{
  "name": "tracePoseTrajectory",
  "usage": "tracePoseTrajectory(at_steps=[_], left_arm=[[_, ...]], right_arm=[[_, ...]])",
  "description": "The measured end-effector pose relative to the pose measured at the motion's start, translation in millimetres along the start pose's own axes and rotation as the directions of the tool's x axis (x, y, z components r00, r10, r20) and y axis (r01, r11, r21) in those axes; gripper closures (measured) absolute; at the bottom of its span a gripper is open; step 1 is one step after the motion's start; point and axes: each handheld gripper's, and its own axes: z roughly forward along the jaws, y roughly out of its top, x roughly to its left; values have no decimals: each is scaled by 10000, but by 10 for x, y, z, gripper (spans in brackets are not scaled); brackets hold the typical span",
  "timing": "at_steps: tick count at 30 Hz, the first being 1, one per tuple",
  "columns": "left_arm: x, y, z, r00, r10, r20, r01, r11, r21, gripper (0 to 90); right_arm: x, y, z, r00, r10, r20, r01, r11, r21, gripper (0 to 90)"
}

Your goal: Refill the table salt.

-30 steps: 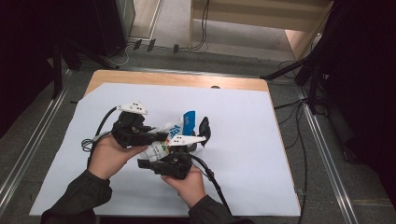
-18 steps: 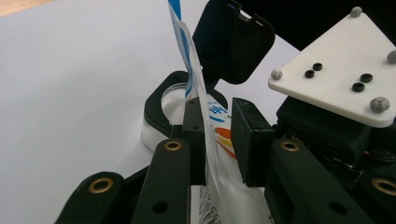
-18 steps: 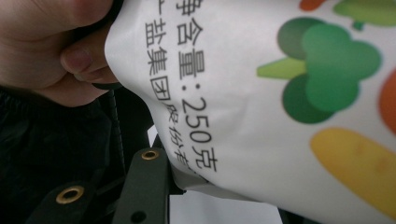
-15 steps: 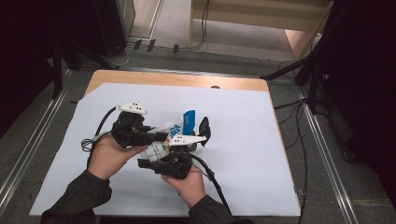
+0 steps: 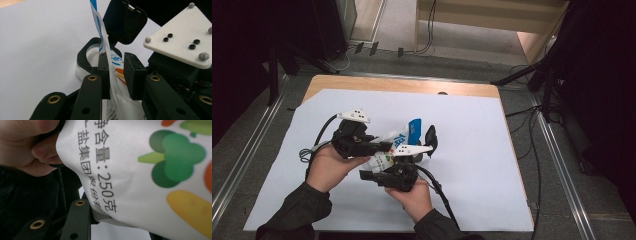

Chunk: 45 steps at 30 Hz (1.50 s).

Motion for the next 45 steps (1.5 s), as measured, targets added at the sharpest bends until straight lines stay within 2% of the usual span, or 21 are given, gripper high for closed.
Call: tracePoseTrajectory(at_steps=[15, 27, 45], left_arm=[[-12, 2, 10, 10000, 26, -93, -25, 10000, 49, 763], [-20, 20, 10, 10000, 53, 20, -53, 10000, 19, 762], [-35, 42, 51, 9996, 224, -146, -223, 9997, 83, 764]], right_arm=[[-8, -4, 6, 10000, 57, -56, -56, 10000, 28, 663], [-11, 5, -4, 9998, 127, -183, -128, 9999, -64, 665], [-33, 8, -34, 9989, 286, -359, -289, 9995, -94, 665]])
